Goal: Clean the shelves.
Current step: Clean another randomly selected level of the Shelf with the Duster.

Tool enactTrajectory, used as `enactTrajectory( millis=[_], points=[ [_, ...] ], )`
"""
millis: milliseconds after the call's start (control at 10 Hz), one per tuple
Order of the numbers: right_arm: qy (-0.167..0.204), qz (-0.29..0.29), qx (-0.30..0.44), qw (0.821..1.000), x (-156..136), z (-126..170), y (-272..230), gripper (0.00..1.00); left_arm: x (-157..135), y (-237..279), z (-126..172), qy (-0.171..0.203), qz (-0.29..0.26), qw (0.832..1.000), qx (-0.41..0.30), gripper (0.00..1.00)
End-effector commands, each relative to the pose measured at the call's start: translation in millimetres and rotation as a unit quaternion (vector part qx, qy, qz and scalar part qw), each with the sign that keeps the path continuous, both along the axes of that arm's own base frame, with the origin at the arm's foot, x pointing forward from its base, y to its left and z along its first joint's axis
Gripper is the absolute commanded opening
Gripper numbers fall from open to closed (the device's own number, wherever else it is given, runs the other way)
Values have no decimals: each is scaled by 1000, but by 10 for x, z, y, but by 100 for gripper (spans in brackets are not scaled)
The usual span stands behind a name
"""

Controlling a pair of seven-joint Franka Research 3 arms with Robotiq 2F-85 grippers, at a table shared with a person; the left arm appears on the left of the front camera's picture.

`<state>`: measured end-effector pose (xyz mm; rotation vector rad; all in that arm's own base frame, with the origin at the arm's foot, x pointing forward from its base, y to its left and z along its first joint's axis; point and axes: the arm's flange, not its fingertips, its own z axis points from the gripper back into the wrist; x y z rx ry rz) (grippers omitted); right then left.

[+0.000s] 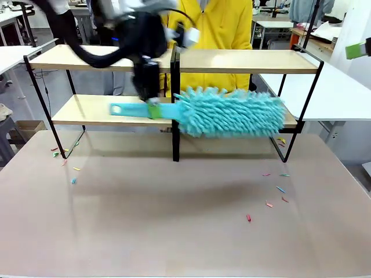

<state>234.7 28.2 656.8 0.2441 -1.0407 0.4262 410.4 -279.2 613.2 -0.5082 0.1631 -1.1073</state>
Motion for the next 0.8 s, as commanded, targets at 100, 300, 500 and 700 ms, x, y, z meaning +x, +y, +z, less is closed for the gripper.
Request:
enactTrajectory(
  millis=[100,300,500,700],
  points=[
    [0,2,2,1000,4,3,-7,100,-667,1832,55,-79,146,978,-124,12],
    [0,2,2,1000,4,3,-7,100,-1002,2912,74,-103,267,922,-261,12],
    [0,2,2,1000,4,3,-7,100,-1457,3926,20,-118,337,843,-402,12],
    [0,2,2,1000,4,3,-7,100,-1715,4712,-156,-101,396,783,-469,12]
  ],
)
